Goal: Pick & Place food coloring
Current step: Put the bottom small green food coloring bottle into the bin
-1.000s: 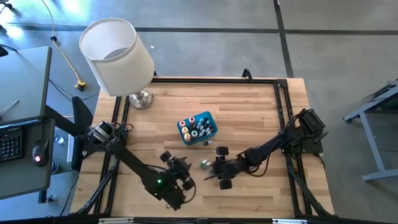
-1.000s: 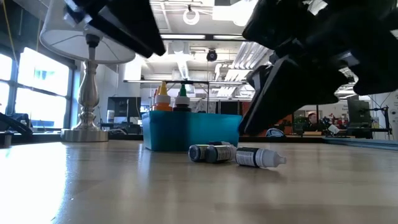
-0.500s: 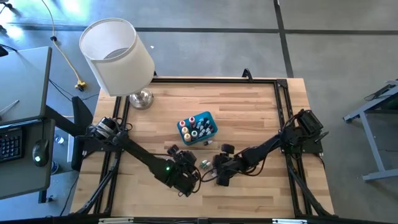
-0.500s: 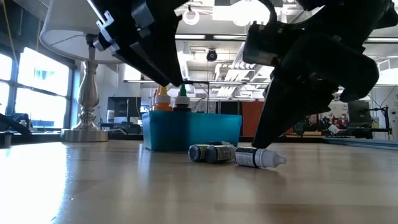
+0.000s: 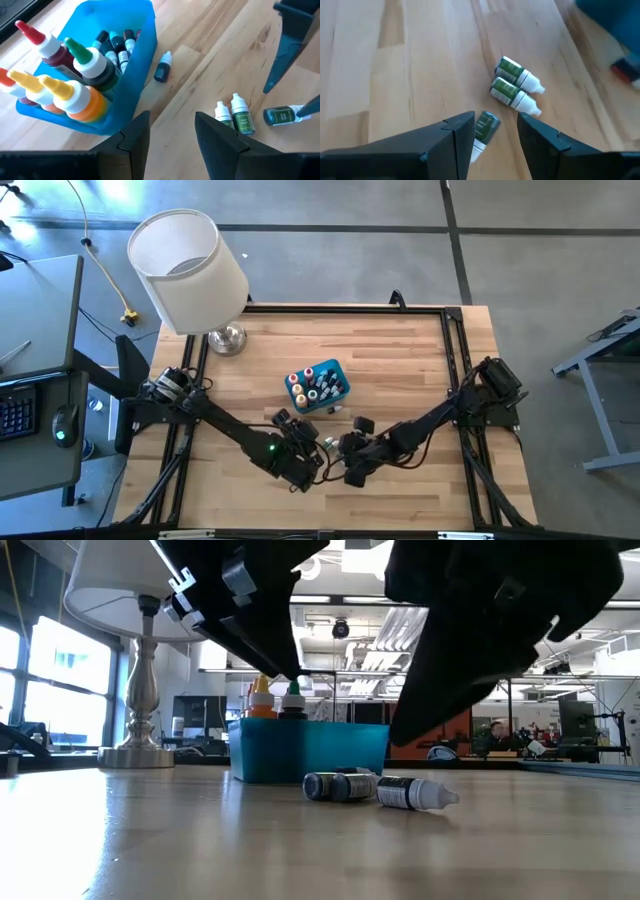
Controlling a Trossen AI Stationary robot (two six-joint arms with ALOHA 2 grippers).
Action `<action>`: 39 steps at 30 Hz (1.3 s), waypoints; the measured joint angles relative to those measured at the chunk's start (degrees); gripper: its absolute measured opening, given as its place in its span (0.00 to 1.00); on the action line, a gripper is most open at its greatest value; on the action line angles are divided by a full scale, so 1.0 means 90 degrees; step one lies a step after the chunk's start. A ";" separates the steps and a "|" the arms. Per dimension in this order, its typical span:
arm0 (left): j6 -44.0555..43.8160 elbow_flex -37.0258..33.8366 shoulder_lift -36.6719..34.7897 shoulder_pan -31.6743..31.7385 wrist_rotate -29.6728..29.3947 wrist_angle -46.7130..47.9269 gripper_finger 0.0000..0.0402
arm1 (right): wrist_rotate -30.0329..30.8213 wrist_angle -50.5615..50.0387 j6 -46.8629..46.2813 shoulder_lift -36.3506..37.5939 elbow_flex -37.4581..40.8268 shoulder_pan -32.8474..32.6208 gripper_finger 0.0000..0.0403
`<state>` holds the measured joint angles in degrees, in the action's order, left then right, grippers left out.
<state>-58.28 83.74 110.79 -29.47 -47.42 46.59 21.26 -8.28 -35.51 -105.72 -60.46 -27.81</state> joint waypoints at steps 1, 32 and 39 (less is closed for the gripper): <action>0.0002 0.0000 -0.0022 0.0000 0.0000 0.0024 0.38 | 0.0014 0.0034 -0.0119 -0.0034 0.0007 -0.0010 0.35; 0.0814 0.0005 -0.0123 0.0121 0.0001 0.0180 0.38 | -0.0121 -0.0188 0.0427 -0.0565 0.0006 0.0007 0.16; 0.0779 0.0011 -0.0125 0.0121 0.0051 -0.0059 0.38 | 0.0654 -0.0407 0.1883 0.0542 0.0024 0.0391 0.20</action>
<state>-51.27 83.84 109.67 -28.38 -46.96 46.07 27.15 -11.95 -18.56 -100.84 -60.25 -24.29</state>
